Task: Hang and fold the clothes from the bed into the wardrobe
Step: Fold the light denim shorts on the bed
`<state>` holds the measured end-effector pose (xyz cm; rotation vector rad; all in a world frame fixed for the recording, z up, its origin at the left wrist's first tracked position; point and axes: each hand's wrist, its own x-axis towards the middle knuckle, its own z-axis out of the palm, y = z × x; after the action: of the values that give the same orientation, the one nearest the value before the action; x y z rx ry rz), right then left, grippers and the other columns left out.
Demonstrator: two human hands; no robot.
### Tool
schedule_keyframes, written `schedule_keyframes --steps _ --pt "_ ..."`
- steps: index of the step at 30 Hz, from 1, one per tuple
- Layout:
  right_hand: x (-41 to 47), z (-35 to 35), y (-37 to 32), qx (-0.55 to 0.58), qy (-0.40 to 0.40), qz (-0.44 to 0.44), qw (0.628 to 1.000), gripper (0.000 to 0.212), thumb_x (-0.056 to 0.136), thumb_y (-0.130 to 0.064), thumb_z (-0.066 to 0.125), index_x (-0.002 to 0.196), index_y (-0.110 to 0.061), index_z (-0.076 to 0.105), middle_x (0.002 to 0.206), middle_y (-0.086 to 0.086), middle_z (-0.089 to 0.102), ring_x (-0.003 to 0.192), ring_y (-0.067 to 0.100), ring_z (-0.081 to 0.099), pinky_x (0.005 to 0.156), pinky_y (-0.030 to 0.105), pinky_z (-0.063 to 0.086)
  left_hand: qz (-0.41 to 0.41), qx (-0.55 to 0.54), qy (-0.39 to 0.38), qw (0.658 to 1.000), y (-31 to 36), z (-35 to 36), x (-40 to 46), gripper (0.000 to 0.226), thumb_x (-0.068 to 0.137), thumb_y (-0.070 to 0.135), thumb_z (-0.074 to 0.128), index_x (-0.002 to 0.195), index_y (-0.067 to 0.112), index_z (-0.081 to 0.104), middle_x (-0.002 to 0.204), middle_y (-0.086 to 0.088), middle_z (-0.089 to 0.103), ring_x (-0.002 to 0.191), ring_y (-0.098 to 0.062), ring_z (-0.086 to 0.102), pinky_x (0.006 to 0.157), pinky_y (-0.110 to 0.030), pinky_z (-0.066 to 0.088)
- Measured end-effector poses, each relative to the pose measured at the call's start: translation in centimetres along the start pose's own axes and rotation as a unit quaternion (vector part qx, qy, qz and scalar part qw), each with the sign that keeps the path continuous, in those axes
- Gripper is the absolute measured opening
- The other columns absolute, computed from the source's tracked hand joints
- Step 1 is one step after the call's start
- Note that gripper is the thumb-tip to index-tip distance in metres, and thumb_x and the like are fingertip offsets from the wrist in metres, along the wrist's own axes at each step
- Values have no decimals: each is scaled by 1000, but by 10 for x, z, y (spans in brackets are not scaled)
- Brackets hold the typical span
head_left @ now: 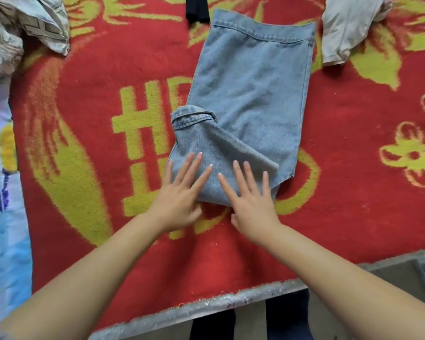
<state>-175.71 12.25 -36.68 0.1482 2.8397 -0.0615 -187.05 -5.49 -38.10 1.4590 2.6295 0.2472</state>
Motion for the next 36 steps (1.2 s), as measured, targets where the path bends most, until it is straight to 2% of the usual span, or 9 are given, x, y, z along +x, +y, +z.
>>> schedule_keyframes --steps 4,11,13,15,18,25,29,32,36 --pt "26 8 16 0 -97 83 992 105 84 -29 65 149 -36 -16 157 14 -23 143 41 -20 105 73 -2 -41 100 -131 985 -21 7 17 104 65 19 72 151 22 13 158 -17 10 145 -35 15 109 -63 16" --pt "29 -37 28 48 -264 7 963 64 94 -4 35 150 -32 20 155 18 14 142 46 11 107 62 25 -66 34 -293 953 6 -49 48 61 86 4 47 145 14 34 148 -24 31 122 -38 49 90 -39 47" --pt "10 -68 39 119 -340 -49 932 45 93 -6 39 129 -30 50 116 14 54 111 34 55 88 37 46 -13 36 -396 918 27 -78 48 42 86 10 48 128 9 53 126 -19 57 106 -35 60 81 -36 51" --pt "-10 -97 45 130 -442 -79 884 21 87 -8 47 84 -27 55 70 -3 52 66 17 52 55 20 41 8 -12 -516 857 46 -99 44 21 84 11 51 102 6 61 103 -14 68 91 -29 64 69 -31 49" --pt "-17 -121 66 241 -555 -34 796 15 74 -9 57 77 -23 61 69 -4 62 68 15 58 58 20 47 -70 -210 -615 757 41 -114 44 27 63 15 59 90 13 61 85 -10 64 77 -22 62 65 -27 45" --pt "26 -43 120 398 -145 232 875 29 90 -40 61 103 -15 61 102 5 65 95 20 59 76 29 46 -493 -553 -194 643 -8 -51 31 22 91 11 52 70 18 49 57 2 43 45 -11 38 46 -17 38" --pt "-4 -50 112 335 -157 291 882 80 82 -76 34 142 -23 36 138 7 53 125 29 51 102 47 40 -604 -556 -9 571 37 -37 18 37 100 27 39 69 15 54 50 7 54 41 -6 47 41 -15 34" --pt "-32 -51 110 211 -258 319 887 85 83 -76 35 144 -17 31 134 14 55 122 33 53 102 49 39 -512 -511 15 691 65 -39 9 24 97 42 47 89 24 59 85 14 61 87 -8 56 71 -18 40" --pt "-36 -43 88 237 -151 291 915 37 96 -38 45 117 -8 51 111 20 64 103 39 60 74 40 42 -476 -447 109 750 84 -33 6 13 94 21 58 82 16 58 76 8 61 67 6 55 63 -18 39"
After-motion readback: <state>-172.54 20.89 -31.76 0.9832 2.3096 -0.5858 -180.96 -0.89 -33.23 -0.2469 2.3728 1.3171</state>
